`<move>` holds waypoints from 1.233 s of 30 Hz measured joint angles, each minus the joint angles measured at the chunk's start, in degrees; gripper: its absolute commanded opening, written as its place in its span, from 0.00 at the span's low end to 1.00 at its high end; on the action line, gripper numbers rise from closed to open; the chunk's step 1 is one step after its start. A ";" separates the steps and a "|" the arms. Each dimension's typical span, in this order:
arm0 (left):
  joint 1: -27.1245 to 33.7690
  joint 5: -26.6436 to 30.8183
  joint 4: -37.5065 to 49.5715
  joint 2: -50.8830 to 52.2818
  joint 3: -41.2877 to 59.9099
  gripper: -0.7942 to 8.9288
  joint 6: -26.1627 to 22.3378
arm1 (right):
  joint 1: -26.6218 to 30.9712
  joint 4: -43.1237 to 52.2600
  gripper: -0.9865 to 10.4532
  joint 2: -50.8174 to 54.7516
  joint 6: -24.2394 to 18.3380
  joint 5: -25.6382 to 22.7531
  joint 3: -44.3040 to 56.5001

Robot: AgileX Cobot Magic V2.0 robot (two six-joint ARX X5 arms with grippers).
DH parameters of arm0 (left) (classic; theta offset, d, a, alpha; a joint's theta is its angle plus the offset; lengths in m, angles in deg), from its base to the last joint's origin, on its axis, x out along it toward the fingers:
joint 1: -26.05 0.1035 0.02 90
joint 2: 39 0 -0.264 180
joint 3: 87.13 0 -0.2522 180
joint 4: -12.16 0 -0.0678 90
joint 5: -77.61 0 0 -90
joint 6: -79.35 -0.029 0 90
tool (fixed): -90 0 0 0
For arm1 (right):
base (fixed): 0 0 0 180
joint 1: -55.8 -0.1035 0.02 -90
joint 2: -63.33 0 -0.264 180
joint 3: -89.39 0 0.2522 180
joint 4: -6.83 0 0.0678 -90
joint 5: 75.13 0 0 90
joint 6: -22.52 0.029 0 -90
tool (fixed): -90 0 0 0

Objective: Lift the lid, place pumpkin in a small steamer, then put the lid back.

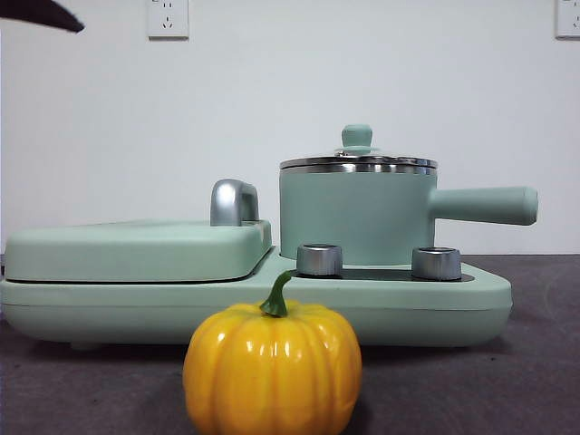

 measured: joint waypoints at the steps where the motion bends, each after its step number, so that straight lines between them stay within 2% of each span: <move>1: 0.00 0.00 0.00 0.00 0.00 0.61 -0.02 | 0.00 0.00 0.53 0.00 0.00 0.00 0.00; 10: -2.32 0.00 1.88 -0.68 -0.35 0.61 0.74 | 0.00 -0.52 0.54 0.00 0.11 0.00 0.00; 16: -5.62 0.00 0.20 -6.03 -5.53 0.60 0.24 | 0.00 -0.59 0.54 0.00 0.70 0.00 0.00; 23: -10.49 0.20 -5.49 -18.86 -18.25 0.59 -5.25 | 0.00 -0.59 0.54 0.00 0.74 0.13 0.00; 27: -13.51 2.23 -8.59 -27.67 -27.85 0.59 -8.85 | 0.00 -0.59 0.54 0.00 0.74 0.15 0.00; 32: -16.90 3.50 -7.89 -37.62 -36.92 0.59 -11.85 | 0.00 -0.61 0.54 0.00 0.74 0.15 0.00; 37: -19.82 6.64 -4.57 -44.98 -39.98 0.59 -14.80 | 0.00 -0.59 0.54 0.00 0.74 0.15 0.00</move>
